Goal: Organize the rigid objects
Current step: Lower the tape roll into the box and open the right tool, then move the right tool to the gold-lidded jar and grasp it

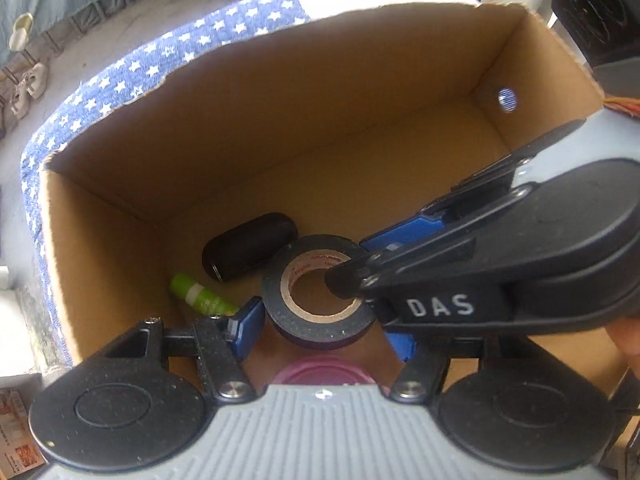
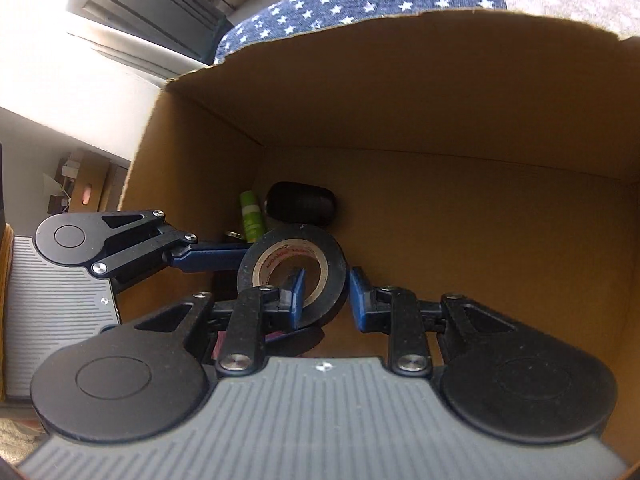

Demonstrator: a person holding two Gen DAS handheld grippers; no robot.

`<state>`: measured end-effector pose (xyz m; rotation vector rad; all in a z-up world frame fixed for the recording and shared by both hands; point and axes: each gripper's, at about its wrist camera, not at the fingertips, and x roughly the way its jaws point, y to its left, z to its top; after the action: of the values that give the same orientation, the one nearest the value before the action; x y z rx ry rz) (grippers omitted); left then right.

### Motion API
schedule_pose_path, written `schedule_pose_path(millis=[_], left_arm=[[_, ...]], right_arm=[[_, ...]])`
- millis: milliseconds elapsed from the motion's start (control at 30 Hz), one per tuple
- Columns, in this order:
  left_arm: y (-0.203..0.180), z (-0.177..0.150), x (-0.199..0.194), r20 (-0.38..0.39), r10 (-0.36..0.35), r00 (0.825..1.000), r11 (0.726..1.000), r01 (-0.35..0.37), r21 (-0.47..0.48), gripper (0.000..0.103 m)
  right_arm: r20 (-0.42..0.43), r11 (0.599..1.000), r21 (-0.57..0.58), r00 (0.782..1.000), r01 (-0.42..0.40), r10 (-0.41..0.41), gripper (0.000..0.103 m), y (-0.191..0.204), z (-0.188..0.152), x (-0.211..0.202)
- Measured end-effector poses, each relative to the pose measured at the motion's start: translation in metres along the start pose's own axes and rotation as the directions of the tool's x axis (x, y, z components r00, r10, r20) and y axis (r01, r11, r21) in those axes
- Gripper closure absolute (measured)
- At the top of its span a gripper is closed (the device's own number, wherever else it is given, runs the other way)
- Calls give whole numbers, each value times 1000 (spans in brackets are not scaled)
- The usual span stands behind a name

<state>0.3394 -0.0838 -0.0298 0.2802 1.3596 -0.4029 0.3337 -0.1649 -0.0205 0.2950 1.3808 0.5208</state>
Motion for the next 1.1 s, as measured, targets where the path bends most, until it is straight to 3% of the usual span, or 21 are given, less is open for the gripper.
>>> schedule_pose_path(millis=[167, 367, 533, 700, 833, 967, 1100], left_arm=[[4, 9, 13, -32, 39, 999, 999, -40, -9, 38], [3, 5, 3, 18, 78, 997, 997, -78, -11, 37], [-3, -8, -23, 78, 84, 993, 996, -83, -9, 33], [-7, -33, -68, 176, 58, 983, 998, -55, -25, 33], [-8, -47, -110, 289, 36, 957, 999, -29, -27, 31], [-27, -82, -148, 391, 21, 920, 1000, -22, -3, 28], [-56, -122, -152, 444, -26, 896, 999, 14, 30, 28]], right_arm=[[-26, 1000, 6, 999, 20, -20, 79, 0, 14, 17], [-5, 1000, 18, 1000, 6, -5, 77, 3, 16, 13], [49, 1000, 23, 999, -13, 12, 63, 6, 6, -15], [150, 998, 19, 987, -67, 63, 60, 8, -9, -63], [267, 993, -20, 957, -115, 116, 58, 15, -45, -118], [406, 988, -62, 901, -138, 152, 57, 25, -93, -169], [504, 984, -57, 846, -169, 175, 56, 19, -158, -198]])
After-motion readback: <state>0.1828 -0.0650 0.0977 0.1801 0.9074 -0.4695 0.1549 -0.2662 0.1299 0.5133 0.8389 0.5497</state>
